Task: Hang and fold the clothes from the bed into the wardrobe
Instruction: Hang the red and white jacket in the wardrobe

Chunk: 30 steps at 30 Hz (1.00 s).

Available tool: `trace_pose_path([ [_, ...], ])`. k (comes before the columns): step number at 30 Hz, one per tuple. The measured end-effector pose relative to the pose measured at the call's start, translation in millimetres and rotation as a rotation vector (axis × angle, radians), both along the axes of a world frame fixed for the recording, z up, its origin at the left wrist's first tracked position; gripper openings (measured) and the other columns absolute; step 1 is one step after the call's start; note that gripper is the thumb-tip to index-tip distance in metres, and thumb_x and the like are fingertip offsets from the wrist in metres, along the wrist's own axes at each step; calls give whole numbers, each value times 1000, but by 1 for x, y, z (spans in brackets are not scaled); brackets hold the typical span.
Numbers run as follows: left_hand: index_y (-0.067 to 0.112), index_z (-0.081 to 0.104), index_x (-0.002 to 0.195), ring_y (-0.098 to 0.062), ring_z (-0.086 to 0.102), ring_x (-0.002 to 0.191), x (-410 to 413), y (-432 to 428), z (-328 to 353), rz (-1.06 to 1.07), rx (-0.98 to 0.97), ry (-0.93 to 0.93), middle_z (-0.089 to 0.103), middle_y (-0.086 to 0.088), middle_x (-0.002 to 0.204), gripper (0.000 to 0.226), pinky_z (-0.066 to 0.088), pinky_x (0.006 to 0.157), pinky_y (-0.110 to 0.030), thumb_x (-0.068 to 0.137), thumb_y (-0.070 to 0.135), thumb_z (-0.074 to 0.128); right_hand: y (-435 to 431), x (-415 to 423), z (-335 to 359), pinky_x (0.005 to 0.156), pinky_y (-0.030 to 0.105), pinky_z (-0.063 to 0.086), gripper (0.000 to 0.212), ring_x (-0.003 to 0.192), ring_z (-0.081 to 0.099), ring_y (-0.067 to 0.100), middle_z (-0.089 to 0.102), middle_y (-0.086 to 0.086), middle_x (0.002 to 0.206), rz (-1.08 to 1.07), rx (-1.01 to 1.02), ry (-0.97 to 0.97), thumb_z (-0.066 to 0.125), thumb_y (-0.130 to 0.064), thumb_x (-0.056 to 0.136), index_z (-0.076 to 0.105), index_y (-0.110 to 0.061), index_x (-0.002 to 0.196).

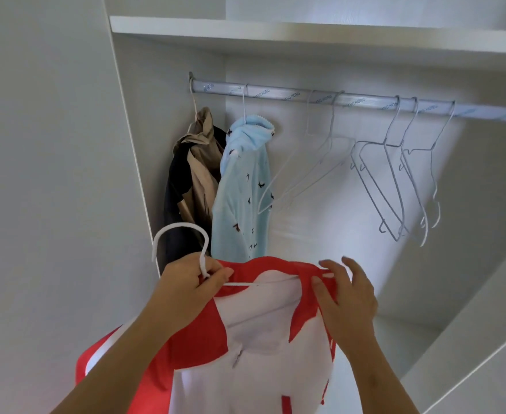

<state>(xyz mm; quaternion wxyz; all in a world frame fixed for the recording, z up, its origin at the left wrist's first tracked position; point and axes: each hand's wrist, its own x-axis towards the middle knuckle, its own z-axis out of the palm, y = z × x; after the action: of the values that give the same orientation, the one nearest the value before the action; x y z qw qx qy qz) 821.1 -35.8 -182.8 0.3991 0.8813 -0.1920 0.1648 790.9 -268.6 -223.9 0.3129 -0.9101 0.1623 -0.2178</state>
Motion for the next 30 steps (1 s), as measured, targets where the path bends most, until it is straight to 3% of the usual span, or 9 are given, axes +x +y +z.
trace_pose_path([
  [1, 34, 53, 58, 3, 55, 71, 0, 1, 2, -14, -4, -7, 56, 10, 62, 34, 38, 62, -5, 82, 14, 67, -1, -1, 1, 105, 39, 27, 31, 126, 41, 22, 49, -1, 132, 34, -43, 17, 42, -42, 94, 64, -26, 110],
  [5, 14, 66, 66, -12, 55, 66, -1, -5, 7, -31, 7, -43, 59, 1, 66, 17, 39, 62, -11, 83, 18, 67, 5, 1, 7, 85, 31, 35, 52, 80, 55, 17, 58, -12, 71, 240, -229, 155, 17, -51, 92, 58, -26, 72],
  [10, 11, 67, 78, -10, 56, 71, -3, -16, 5, -45, 35, -40, 61, 0, 77, 21, 39, 66, -9, 88, 28, 58, 30, 4, 5, 100, 30, 30, 51, 86, 61, 10, 66, -10, 88, 297, -303, 270, 16, -49, 97, 63, -28, 90],
  [13, 11, 68, 79, -10, 57, 73, -3, -16, 5, -51, 42, -35, 63, -1, 78, 22, 40, 66, -11, 88, 28, 58, 37, 4, 5, 95, 28, 30, 52, 88, 61, 11, 68, -7, 92, 306, -314, 235, 17, -47, 98, 64, -26, 96],
  [17, 19, 67, 75, -4, 56, 71, -10, -10, 0, -138, 54, 26, 60, 9, 75, 9, 41, 68, -11, 83, 23, 67, 35, 2, 5, 92, 28, 37, 51, 73, 57, 13, 65, -4, 78, 262, -266, 281, 24, -49, 98, 62, -22, 79],
  [21, 14, 71, 100, -2, 54, 88, -5, 15, -12, -91, 202, 0, 65, 4, 95, 19, 32, 80, -2, 81, 18, 70, 14, 2, 3, 80, 28, 41, 54, 69, 54, 15, 62, -1, 72, 118, -153, 325, 28, -50, 97, 65, -16, 76],
  [24, 14, 67, 104, -17, 56, 99, -5, 21, -19, 99, 340, -3, 64, 0, 105, 18, 35, 87, -18, 87, 16, 62, 14, 0, 2, 84, 30, 40, 51, 65, 50, 13, 51, -7, 62, 66, -177, 339, 26, -48, 98, 54, -21, 65],
  [26, 13, 64, 93, -23, 55, 90, -10, 15, -19, 228, 378, -26, 60, -3, 99, 8, 40, 81, -28, 87, 17, 61, 17, -1, 2, 86, 31, 39, 50, 60, 46, 10, 46, -11, 58, 37, -202, 334, 26, -48, 98, 47, -24, 60],
  [30, 23, 32, 82, -3, 37, 59, -18, -4, -24, 300, 294, 160, 37, 11, 72, 17, 27, 51, -17, 96, 25, 41, 20, -1, 0, 86, 30, 37, 51, 56, 44, 7, 46, -10, 56, -18, -195, 324, 27, -49, 98, 48, -24, 58],
])
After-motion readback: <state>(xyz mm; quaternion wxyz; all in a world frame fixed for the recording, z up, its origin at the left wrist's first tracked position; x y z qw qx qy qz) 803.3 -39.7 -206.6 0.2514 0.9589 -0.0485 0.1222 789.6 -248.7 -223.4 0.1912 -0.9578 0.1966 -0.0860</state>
